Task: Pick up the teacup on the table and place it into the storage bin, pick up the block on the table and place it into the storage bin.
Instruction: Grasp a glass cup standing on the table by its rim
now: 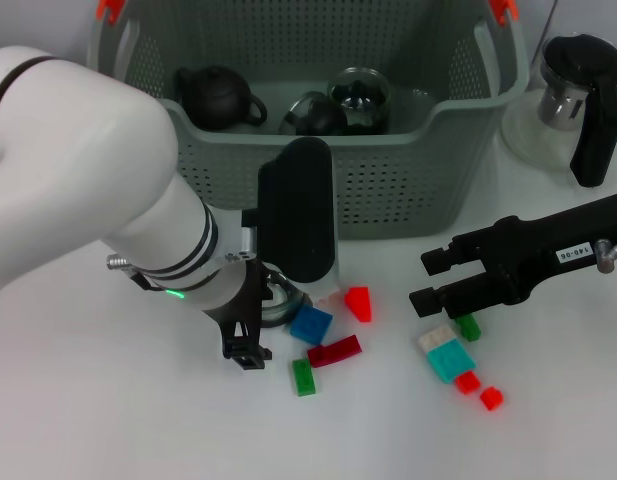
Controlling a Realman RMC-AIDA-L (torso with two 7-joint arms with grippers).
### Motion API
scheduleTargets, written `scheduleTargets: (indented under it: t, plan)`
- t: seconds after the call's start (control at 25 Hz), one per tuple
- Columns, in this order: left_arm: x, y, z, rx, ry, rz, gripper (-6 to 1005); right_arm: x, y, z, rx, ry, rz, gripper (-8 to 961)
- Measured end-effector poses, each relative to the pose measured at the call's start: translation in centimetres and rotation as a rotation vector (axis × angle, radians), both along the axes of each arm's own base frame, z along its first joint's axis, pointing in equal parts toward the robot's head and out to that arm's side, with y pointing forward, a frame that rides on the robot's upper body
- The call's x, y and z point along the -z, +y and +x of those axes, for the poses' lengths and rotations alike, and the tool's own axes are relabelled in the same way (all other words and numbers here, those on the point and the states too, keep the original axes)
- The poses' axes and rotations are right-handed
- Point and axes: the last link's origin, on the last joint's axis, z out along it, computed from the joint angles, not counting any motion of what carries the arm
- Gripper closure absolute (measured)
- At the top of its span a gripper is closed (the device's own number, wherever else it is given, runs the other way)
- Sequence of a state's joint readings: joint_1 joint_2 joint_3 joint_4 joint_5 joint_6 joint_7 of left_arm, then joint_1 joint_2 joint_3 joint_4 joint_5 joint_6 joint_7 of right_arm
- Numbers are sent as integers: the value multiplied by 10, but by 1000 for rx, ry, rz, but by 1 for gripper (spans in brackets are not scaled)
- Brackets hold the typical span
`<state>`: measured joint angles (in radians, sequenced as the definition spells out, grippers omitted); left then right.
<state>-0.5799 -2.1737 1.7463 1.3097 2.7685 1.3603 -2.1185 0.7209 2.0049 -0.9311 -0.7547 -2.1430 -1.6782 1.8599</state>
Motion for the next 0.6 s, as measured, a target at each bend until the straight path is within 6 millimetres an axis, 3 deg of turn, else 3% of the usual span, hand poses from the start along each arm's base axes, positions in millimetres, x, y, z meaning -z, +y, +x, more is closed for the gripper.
scheduleTargets:
  t: [0.6]
  plan:
    - [6, -3, -1, -13, 24, -23, 311, 0, 0, 0, -2, 0, 2, 156]
